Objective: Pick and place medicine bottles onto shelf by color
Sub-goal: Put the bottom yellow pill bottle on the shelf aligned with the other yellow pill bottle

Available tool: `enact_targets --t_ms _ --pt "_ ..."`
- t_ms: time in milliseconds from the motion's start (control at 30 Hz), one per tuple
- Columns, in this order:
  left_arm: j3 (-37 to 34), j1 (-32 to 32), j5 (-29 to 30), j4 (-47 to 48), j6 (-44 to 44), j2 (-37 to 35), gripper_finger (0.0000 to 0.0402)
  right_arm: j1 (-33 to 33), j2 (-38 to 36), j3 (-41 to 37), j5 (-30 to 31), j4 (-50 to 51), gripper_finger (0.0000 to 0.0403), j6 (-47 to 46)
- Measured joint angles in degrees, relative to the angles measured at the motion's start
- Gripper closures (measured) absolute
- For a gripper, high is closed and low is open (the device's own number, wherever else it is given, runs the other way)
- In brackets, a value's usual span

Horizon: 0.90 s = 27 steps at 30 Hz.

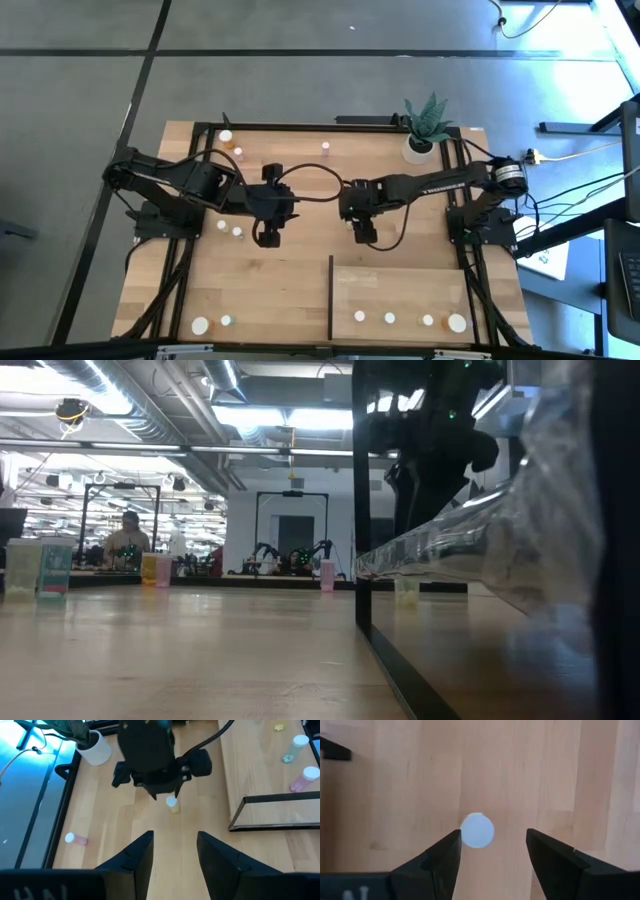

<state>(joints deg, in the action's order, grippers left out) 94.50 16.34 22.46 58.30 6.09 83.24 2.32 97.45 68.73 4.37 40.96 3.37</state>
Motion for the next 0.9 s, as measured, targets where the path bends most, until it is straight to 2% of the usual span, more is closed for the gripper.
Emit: enact_targets --t_ms 200,433,567,900 --pt "0.0 0.0 0.0 0.0 0.0 0.0 0.0258 -2.4 1.3 0.0 -5.2 -0.6 0.0177 1.6" --pt "0.0 0.0 0.0 0.4 -0.2 0.0 0.0258 -3.0 1.4 0.0 -6.2 -0.5 0.0177 1.8" --pt "0.0 0.0 0.0 1.1 -0.2 0.0 0.0258 -3.0 1.6 0.0 -9.1 -0.6 0.0177 2.5" --pt "0.0 0.0 0.0 1.7 -0.2 0.0 0.0258 -3.0 4.5 0.0 -8.6 -2.2 0.0176 4.8"
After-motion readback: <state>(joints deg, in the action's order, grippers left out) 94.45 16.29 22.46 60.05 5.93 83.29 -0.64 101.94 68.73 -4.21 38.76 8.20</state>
